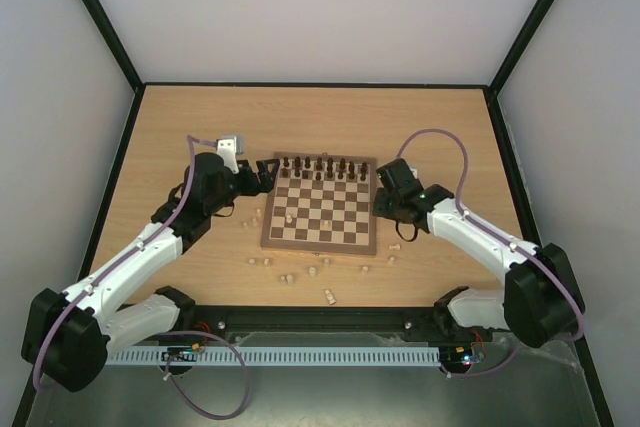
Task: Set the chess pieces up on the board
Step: Pick up the chess piece at the center of the board.
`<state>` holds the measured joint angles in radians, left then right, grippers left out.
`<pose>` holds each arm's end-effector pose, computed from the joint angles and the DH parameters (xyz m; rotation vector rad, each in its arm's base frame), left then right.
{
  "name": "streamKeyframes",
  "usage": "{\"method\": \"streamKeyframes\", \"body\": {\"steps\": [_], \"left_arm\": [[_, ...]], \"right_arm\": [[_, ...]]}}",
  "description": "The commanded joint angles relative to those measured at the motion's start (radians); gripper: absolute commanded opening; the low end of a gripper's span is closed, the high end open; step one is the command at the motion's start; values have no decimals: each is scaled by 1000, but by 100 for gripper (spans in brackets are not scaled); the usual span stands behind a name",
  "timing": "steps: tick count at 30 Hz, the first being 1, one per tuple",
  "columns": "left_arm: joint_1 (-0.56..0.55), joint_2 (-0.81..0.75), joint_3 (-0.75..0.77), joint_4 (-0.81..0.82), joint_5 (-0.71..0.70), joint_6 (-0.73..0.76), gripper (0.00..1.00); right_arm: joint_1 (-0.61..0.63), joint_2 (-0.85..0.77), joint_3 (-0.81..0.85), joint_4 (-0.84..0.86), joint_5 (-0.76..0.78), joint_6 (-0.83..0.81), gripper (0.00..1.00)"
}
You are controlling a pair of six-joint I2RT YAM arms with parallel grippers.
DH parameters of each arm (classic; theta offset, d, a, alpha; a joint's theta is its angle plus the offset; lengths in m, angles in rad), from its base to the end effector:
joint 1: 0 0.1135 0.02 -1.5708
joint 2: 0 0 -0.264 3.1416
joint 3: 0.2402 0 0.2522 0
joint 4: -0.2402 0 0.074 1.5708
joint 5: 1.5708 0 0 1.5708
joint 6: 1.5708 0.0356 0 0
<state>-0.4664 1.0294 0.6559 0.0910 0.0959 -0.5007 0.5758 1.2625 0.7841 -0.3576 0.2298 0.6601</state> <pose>0.2120 -0.1105 0.2757 0.0363 1.9214 -0.7522 0.2207 0.1336 0.2249 0.2075 2.3916 0.3092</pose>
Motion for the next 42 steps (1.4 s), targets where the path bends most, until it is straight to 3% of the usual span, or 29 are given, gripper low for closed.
{"method": "streamKeyframes", "body": {"steps": [1,6,18,24,32,42], "left_arm": [[-5,12,30,-2,-4,4,99],[-5,15,34,-5,-2,4,99],[-5,31,40,-8,-4,5,100],[-5,33,40,-8,-6,6,99],[-5,32,40,-9,-4,6,100],[-5,35,43,-11,-4,7,100]], "right_arm": [[-59,68,26,-65,9,-41,50],[-86,156,49,-56,12,-74,49],[-109,263,91,-45,11,-119,34],[-113,289,82,-31,-2,-128,33],[-114,301,70,-17,-16,-136,20],[-116,311,52,-2,-26,-142,16]]}}
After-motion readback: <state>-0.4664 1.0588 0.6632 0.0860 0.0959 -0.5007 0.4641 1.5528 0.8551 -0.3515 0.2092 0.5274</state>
